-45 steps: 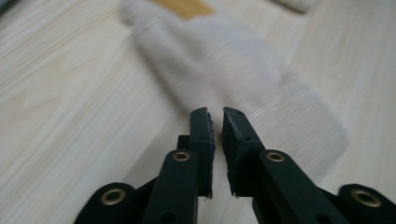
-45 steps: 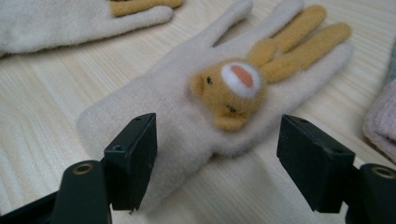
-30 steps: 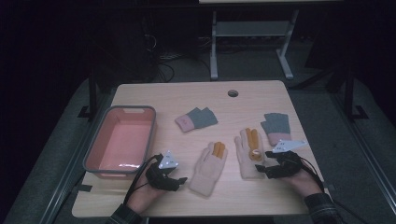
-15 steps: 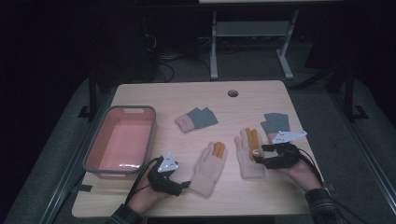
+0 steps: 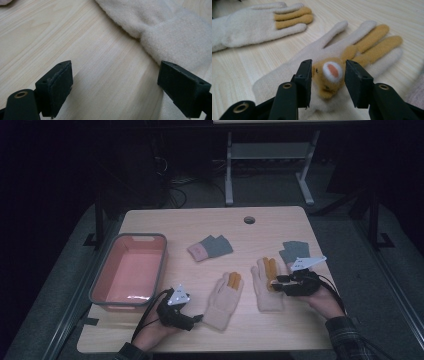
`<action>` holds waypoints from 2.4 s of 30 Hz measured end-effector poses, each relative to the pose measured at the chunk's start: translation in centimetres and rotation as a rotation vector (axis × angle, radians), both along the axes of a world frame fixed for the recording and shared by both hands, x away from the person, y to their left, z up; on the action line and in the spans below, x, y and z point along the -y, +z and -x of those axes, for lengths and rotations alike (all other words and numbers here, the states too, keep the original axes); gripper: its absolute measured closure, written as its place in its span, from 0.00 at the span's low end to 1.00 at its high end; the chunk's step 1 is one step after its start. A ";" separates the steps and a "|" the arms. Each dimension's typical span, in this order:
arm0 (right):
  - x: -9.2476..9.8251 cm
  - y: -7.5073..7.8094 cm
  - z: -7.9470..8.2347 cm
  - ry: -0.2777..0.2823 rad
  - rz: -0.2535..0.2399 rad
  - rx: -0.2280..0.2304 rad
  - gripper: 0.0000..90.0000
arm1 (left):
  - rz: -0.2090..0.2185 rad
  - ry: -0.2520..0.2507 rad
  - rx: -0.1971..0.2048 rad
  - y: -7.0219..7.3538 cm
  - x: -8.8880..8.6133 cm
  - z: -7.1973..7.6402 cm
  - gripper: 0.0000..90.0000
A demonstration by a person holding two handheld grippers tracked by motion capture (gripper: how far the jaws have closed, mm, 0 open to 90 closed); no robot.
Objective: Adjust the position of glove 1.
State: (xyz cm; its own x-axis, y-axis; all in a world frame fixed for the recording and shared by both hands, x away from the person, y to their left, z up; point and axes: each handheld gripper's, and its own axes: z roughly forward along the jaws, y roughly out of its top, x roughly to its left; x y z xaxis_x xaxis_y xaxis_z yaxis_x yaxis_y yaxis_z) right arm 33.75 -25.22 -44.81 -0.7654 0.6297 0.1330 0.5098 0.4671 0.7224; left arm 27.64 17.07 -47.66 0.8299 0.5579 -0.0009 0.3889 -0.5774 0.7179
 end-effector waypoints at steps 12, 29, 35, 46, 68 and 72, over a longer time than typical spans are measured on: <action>-1.2 -1.6 -1.0 0.006 0.056 -0.019 0.58 | 0.000 0.000 0.000 0.0 0.0 0.0 0.14; -0.9 0.8 0.0 -0.039 0.002 0.060 0.71 | -0.001 0.000 0.000 0.0 0.0 0.0 0.14; -1.4 2.3 0.3 -0.040 -0.047 0.085 0.71 | 0.000 0.000 0.000 0.0 0.0 0.0 0.14; -3.9 3.6 1.1 0.003 -0.096 0.099 0.71 | -0.002 -0.002 0.002 0.0 0.0 0.0 0.14; -11.0 3.3 3.2 0.138 -0.097 0.071 0.71 | 0.000 -0.001 0.004 0.0 0.0 0.0 0.14; -11.9 3.0 3.4 0.158 -0.092 0.059 0.71 | 0.001 0.000 0.004 0.0 0.0 0.0 0.14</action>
